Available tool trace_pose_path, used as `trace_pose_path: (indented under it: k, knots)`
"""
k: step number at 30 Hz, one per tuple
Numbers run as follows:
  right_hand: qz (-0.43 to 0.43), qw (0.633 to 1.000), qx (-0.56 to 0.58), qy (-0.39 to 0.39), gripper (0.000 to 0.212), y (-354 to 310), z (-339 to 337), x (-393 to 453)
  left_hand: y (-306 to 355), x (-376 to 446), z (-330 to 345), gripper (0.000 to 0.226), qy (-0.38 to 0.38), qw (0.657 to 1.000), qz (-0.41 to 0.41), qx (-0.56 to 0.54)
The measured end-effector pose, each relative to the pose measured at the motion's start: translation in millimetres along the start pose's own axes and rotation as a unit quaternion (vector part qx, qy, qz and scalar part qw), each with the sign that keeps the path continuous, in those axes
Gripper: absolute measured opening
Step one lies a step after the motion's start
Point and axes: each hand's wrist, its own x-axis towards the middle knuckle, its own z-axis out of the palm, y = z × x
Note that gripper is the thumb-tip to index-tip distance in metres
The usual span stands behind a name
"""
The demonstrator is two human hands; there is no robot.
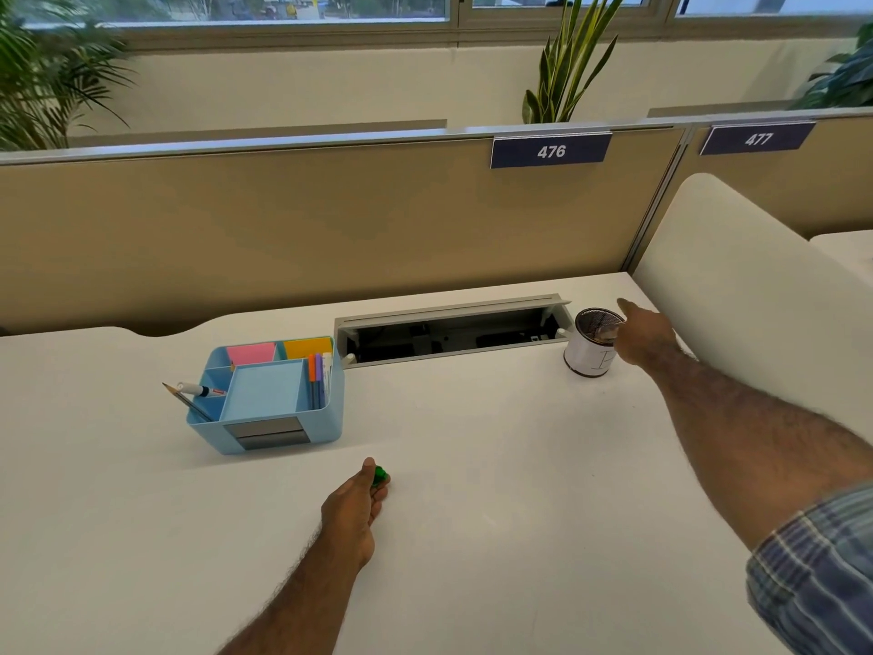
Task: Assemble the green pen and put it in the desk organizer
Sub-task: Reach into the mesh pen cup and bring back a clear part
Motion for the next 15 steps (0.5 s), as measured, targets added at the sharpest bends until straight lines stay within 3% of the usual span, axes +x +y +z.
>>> trace_pose_path:
  k: [5,10,12,15]
  knots:
    - [0.002,0.999,0.035,0.014,0.083,-4,-4,-3,0,1,0,0.047,0.002,1.000,0.003,0.005]
    - [0.018,0.995,0.063,0.078,0.095,-10,-10,-6,-1,2,-1,0.045,0.005,1.000,0.005,0.000]
    - [0.017,0.993,0.062,0.102,0.089,-9,-7,-2,-2,2,-1,0.044,0.007,1.000,0.006,0.000]
    - [-0.021,0.997,0.022,0.066,0.052,-5,-5,6,-2,3,-1,0.044,0.007,1.000,0.005,-0.001]
